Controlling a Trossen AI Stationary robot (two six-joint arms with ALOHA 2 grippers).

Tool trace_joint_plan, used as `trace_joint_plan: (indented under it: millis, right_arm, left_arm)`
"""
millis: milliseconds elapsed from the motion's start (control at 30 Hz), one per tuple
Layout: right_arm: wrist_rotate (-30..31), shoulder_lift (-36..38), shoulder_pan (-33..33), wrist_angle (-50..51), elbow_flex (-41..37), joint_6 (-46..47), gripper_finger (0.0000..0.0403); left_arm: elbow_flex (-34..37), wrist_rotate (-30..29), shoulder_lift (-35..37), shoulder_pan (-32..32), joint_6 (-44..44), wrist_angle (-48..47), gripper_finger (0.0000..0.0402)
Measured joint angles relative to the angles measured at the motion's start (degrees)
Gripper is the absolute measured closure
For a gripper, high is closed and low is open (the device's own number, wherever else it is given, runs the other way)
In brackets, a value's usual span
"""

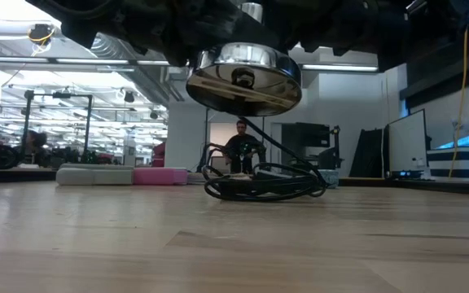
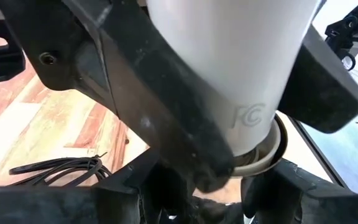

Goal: Screw lightbulb
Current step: Remove the white lightbulb from the desk lamp

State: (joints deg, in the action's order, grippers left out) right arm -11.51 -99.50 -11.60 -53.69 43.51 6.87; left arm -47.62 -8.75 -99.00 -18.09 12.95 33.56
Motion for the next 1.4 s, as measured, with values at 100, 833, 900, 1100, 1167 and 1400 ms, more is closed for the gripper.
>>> trace_joint_plan:
  millis: [100,833,900,1100,1167,1400]
  right_arm:
    - [-0.4,0.0,0.0,0.0,0.0,0.0,0.0256]
    - [-9.7,-0.2,-2.8,-4.0,1.1,-16.5,0.0245]
    - [-10.5,-0.2,-2.8,-3.2,2.0,-16.7,0.0251]
    - [-12.5,-0.2,-2.8,-0.8,5.2,-18.6,0.0254]
    - [-14.0,-0.2,-2.8,-0.2,6.3,-19.2,0.0248]
    - [-17.4,-0.2,-2.8,1.8,8.6,-24.3,0.025]
  left_arm:
    - [0.0,1.0,0.0,-0.1,-0.4,0.0,0.0222]
    - [-0.3,19.4,0.2,-0.4,1.3,4.3,0.0222]
    - [-0.3,21.4,0.2,-0.4,2.2,5.3,0.0222]
    - [-0.1,28.4,0.2,-0.4,5.1,10.4,0.0222]
    - [-0.1,29.5,0.2,-0.4,6.6,11.4,0.0222]
    - [-0.2,32.2,0.2,-0.4,8.9,12.7,0.0235]
